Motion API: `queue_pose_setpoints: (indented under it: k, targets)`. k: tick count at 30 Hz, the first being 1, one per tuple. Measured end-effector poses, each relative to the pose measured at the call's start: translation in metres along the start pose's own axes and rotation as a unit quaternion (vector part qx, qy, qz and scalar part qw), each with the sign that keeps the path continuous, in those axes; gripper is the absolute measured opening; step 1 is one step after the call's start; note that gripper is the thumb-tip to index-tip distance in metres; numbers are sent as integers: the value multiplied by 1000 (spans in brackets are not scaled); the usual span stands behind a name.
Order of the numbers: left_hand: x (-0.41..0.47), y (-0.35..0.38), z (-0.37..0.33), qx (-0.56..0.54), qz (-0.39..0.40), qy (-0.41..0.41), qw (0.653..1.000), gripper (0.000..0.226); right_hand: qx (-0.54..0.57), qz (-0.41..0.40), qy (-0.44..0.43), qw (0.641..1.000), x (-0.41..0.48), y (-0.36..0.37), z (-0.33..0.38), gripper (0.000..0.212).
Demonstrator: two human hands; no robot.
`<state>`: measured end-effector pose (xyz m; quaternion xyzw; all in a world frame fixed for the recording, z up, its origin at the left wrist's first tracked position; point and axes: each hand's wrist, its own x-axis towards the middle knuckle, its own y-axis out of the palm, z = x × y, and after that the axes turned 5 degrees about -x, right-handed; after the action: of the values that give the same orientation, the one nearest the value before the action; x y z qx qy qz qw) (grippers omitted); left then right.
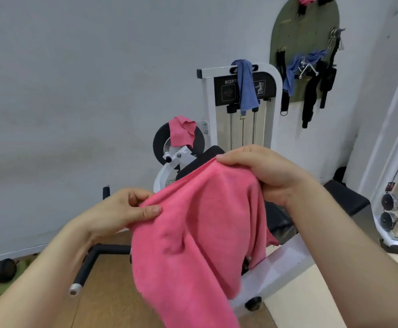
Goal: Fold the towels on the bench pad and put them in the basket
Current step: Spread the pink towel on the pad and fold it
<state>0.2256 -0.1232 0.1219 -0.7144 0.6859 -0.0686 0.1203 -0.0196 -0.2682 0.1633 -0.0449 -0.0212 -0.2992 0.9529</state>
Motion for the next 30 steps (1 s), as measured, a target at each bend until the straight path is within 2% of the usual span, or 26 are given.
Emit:
queue_pose_setpoints:
  k: [1, 3, 4, 6, 8, 10, 12, 14, 17, 19, 22, 24, 30]
  targets:
    - [0, -10, 7, 8, -41, 1, 999, 52, 16, 9, 0, 1000, 6, 2, -1, 32]
    - [9, -28, 19, 18, -133, 20, 991, 15, 48, 21, 0, 999, 21, 9, -6, 25]
    - [16, -38, 26, 20, -178, 29, 983, 10, 56, 24, 0, 998, 28, 11, -11, 20]
    - [33, -58, 40, 13, -258, 34, 965, 18, 38, 25, 11, 999, 43, 12, -23, 19]
    - [50, -79, 51, -7, -305, 37, 952, 16, -59, 0, 30, 998, 57, 10, -34, 23]
    - [70, -102, 63, -32, -301, 28, 953, 16, -206, -46, 48, 976, 75, 9, -42, 20]
    - [95, -128, 79, -54, -235, -2, 970, 15, -312, -98, 74, 942, 101, 7, -54, 20]
    - [125, -155, 98, -52, -159, -39, 985, 12, -383, -152, 102, 905, 135, 1, -74, 23]
    - [182, -194, 128, -62, -116, -66, 989, 9, -451, -211, 147, 855, 186, -14, -108, 25]
    - [222, -210, 153, -85, -124, -76, 986, 14, -434, -209, 194, 855, 212, -21, -126, 28]
    - [283, -223, 185, -9, -155, -67, 986, 18, -264, -162, 269, 912, 235, -26, -143, 25]
    - [320, -226, 199, 22, -195, -57, 979, 13, -207, -155, 282, 924, 249, -33, -156, 19]
    - [409, -217, 199, 24, -312, -16, 950, 26, -267, -322, 277, 865, 287, -54, -185, 12]
